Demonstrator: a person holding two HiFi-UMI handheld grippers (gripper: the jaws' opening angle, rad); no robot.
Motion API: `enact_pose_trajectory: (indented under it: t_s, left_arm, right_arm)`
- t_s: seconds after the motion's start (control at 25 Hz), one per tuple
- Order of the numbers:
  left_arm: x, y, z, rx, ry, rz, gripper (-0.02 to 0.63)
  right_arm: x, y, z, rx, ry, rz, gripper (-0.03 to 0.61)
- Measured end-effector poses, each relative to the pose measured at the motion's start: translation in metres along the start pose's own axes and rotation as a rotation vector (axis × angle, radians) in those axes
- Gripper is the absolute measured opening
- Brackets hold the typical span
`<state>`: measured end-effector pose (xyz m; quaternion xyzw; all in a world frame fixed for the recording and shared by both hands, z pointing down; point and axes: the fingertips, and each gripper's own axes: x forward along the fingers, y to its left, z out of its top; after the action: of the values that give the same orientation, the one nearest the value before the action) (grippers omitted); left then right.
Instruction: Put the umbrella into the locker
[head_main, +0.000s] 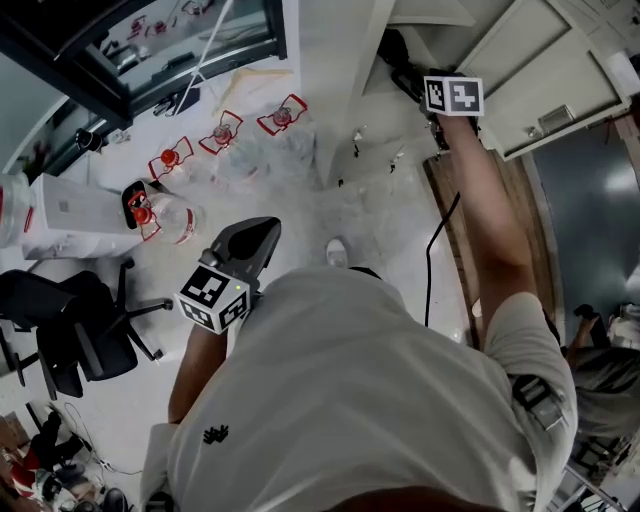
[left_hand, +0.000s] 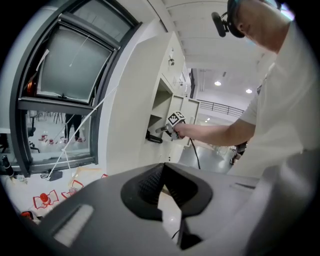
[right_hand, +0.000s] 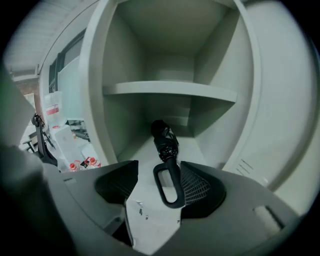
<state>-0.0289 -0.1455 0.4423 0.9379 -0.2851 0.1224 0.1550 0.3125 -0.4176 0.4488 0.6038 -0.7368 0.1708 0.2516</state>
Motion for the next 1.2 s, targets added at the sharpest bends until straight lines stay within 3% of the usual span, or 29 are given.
enact_pose_trajectory:
  t_s: [0.52,1.2]
  left_arm:
    - [-0.047,-0.006,-0.017,0.011,0.011,-0.069,0.055]
    - [-0.098,-0.025,-0.040,0.030,0.001,-0.123,0.055]
  right_arm:
    - [-0.075,0.059,-0.036,0.078,-0.061,-0.010,0.260]
    - [-0.185,0.167,-0.113,0.112,-0.105,0.041,0.252]
